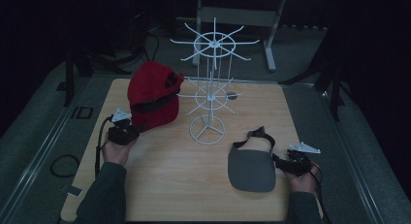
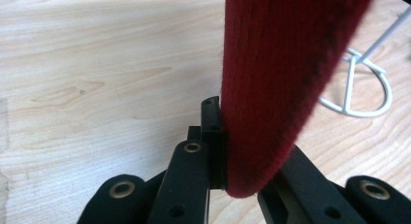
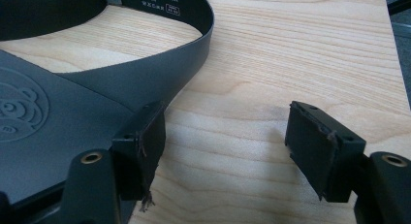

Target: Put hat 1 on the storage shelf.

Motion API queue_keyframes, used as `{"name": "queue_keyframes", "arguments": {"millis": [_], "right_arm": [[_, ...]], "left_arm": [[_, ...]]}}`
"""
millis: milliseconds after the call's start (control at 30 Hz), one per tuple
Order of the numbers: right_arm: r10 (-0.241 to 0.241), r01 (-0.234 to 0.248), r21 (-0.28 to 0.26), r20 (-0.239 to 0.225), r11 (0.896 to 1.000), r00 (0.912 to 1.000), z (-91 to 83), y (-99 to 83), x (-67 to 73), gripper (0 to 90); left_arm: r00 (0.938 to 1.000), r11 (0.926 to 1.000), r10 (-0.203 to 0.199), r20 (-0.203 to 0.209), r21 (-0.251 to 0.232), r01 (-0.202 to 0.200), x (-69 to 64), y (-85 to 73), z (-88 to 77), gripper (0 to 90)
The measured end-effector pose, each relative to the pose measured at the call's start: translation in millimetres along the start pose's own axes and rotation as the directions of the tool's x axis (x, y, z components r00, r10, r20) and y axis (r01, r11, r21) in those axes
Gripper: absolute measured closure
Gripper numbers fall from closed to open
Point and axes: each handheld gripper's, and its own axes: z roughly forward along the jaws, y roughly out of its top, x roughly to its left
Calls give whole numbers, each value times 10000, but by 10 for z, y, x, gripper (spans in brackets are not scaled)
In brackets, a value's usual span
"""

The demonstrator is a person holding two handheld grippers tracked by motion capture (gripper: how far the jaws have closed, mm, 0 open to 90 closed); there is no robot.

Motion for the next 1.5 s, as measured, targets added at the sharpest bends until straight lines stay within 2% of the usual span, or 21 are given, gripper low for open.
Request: {"name": "queue_keyframes", "arguments": {"millis": [400,533,800,967,1167,1500], "right_arm": [[2,-2,0,-1,10000,10000,0,0,0,308],[2,-2,0,-1,10000,10000,0,0,0,309],[0,0,-1,-1,10000,10000,0,0,0,308],[2,-2,-1,-1,10000,10000,0,0,0,308],[0,0,0,-1,10000,10000,0,0,0,308],[1,-1,0,-1,10000,10000,0,0,0,308]], "left_arm": [[9994,9990,-136,-316,-421,122,-34,115,-51,858],[9997,9986,-162,-197,-511,151,-35,139,-66,858],[9998,9977,206,5,-653,-206,-50,197,-109,858],[9999,9967,138,78,-798,-131,-42,231,-135,858],[9995,9960,300,105,-843,-291,-45,269,-168,857],[9992,9942,357,192,-1021,-336,-55,326,-209,857]]}}
